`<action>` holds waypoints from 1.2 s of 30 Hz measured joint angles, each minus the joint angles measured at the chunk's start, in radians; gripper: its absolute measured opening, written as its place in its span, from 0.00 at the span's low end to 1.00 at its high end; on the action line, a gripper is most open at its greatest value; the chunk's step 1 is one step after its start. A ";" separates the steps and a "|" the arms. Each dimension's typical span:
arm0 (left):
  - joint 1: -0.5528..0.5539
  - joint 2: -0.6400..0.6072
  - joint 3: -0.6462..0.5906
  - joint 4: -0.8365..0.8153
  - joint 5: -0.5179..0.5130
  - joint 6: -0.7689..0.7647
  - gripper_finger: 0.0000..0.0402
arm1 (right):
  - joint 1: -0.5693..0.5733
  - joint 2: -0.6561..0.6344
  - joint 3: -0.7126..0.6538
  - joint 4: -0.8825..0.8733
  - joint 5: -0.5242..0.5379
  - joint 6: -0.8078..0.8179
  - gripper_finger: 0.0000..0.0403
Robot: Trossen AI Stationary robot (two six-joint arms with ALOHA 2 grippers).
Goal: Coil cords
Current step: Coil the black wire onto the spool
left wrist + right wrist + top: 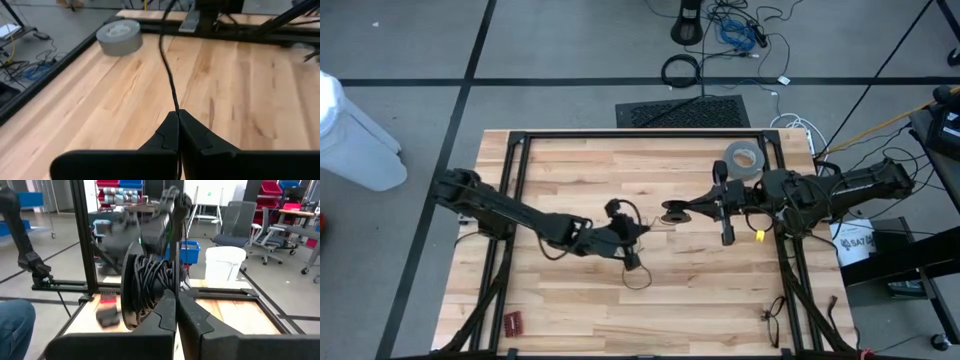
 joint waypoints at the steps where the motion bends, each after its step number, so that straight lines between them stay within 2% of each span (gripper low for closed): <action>1: -0.004 -0.022 0.000 -0.023 -0.007 -0.001 0.00 | 0.000 0.000 0.000 -0.006 0.000 0.000 0.00; 6: -0.010 -0.121 0.000 -0.161 -0.029 -0.018 0.00 | 0.000 0.015 0.000 -0.025 0.000 0.000 0.00; 12: -0.008 -0.211 0.000 -0.215 -0.033 -0.019 0.00 | 0.000 0.070 0.000 -0.026 0.000 -0.010 0.00; 22: 0.035 -0.246 0.000 -0.448 -0.028 -0.079 0.00 | 0.000 0.092 0.000 0.033 -0.009 -0.007 0.00; 33: 0.054 -0.295 0.024 -0.441 -0.013 -0.071 0.00 | -0.013 0.128 0.000 0.019 -0.018 -0.036 0.00; 36: 0.043 -0.295 0.051 -0.409 0.024 -0.049 0.00 | -0.019 0.148 0.000 0.018 0.031 -0.067 0.00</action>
